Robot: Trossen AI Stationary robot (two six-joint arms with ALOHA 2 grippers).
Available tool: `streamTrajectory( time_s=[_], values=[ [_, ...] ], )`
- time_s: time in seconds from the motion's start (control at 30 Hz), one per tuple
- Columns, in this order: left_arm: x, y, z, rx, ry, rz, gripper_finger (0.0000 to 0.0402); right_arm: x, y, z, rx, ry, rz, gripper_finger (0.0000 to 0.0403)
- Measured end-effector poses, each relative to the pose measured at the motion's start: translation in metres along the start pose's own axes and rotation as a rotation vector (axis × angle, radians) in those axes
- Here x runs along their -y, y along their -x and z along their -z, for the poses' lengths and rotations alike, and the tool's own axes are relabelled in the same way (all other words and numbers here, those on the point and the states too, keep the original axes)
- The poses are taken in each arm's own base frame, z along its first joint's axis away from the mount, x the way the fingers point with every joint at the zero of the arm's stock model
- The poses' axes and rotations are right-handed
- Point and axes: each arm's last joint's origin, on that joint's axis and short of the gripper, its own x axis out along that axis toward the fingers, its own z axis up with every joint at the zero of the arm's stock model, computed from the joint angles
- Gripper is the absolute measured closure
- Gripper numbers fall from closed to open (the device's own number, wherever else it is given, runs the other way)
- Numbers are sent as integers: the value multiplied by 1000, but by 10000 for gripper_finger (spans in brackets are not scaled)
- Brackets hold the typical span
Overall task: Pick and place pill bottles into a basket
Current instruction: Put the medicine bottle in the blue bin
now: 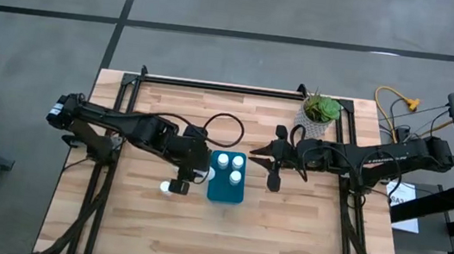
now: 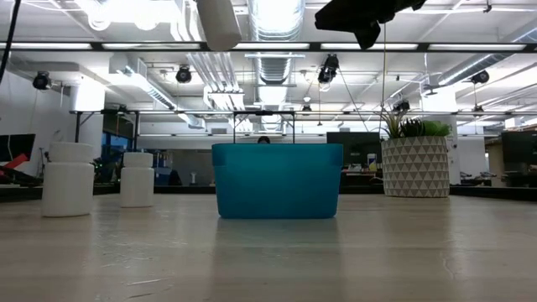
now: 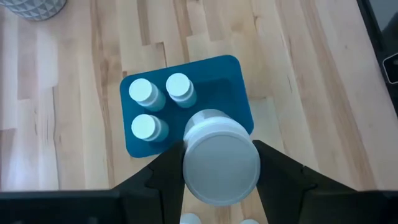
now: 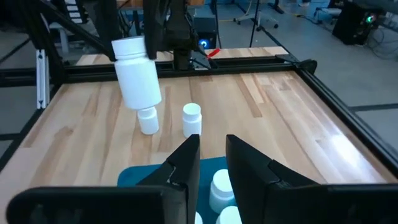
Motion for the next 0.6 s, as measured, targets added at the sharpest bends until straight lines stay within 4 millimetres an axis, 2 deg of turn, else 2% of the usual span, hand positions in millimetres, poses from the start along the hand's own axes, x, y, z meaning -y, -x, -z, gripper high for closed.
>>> streamTrajectory(
  time_s=[0.3,0.5,0.6],
  values=[
    [-5,0,0,-5,-58,-10,257,0,0,-1,3,52,0,335],
    [-26,-2,1,-11,-13,-52,257,0,1,-4,37,109,-1,335],
    [-36,0,1,-5,51,-61,257,-1,1,-8,73,76,-5,335]
  ],
)
